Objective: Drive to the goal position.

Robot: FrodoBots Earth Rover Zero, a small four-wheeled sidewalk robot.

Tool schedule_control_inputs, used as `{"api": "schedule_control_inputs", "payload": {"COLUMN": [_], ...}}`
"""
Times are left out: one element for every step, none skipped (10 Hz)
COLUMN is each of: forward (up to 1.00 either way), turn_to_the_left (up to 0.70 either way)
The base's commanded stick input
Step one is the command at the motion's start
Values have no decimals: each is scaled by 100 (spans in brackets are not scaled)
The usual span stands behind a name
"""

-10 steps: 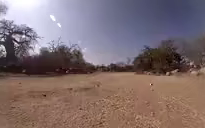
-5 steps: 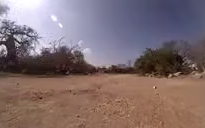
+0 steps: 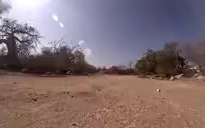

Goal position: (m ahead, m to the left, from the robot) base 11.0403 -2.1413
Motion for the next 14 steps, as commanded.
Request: {"api": "schedule_control_inputs", "payload": {"forward": [50,50,50,50,50,50,50,50,50,50,50,50,50,50], "turn_to_the_left": [0,0,0,0,0,0,0,-7,-24,-50,-50,-23,0,0]}}
